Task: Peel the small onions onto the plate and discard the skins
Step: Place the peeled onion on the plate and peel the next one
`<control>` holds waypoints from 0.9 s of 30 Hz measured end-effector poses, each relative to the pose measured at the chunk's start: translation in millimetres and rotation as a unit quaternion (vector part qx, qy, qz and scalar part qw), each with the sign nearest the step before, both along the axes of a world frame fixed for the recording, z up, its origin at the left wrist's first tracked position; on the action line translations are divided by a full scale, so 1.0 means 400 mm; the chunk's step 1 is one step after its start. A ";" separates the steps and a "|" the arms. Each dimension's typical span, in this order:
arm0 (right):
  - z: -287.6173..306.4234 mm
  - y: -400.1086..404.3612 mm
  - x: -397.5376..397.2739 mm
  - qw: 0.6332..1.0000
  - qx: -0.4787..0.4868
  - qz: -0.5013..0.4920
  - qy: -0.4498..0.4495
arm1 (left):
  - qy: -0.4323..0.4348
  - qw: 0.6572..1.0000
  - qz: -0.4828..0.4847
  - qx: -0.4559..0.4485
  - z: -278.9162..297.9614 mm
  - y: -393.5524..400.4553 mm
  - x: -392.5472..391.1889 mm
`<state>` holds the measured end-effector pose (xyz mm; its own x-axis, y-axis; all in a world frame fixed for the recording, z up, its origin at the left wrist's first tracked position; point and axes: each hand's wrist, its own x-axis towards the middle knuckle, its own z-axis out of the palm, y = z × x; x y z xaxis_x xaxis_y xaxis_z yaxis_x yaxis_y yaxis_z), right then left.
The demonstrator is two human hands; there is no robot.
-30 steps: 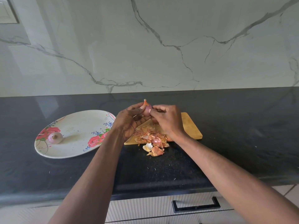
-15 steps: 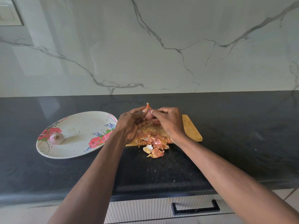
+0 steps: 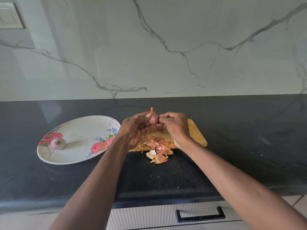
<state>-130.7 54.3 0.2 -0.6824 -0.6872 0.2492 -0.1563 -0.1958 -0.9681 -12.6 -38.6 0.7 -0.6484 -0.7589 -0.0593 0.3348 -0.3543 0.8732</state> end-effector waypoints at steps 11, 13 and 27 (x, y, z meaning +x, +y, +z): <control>-0.004 -0.008 0.001 1.000 0.016 -0.009 -0.012 | -0.007 1.000 0.007 -0.001 0.000 0.000 -0.002; -0.007 -0.008 -0.001 1.000 0.017 -0.012 0.000 | -0.006 1.000 0.007 0.009 0.002 0.001 -0.001; -0.013 -0.008 -0.025 0.945 -0.004 0.008 0.328 | -0.005 0.999 0.023 0.030 0.000 -0.002 -0.003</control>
<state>-140.9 50.9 -5.2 -0.3685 -0.6924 0.6203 -0.7188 -0.2110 -0.6625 -13.9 -39.5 0.7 -0.6119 -0.7830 -0.1118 0.3442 -0.3909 0.8537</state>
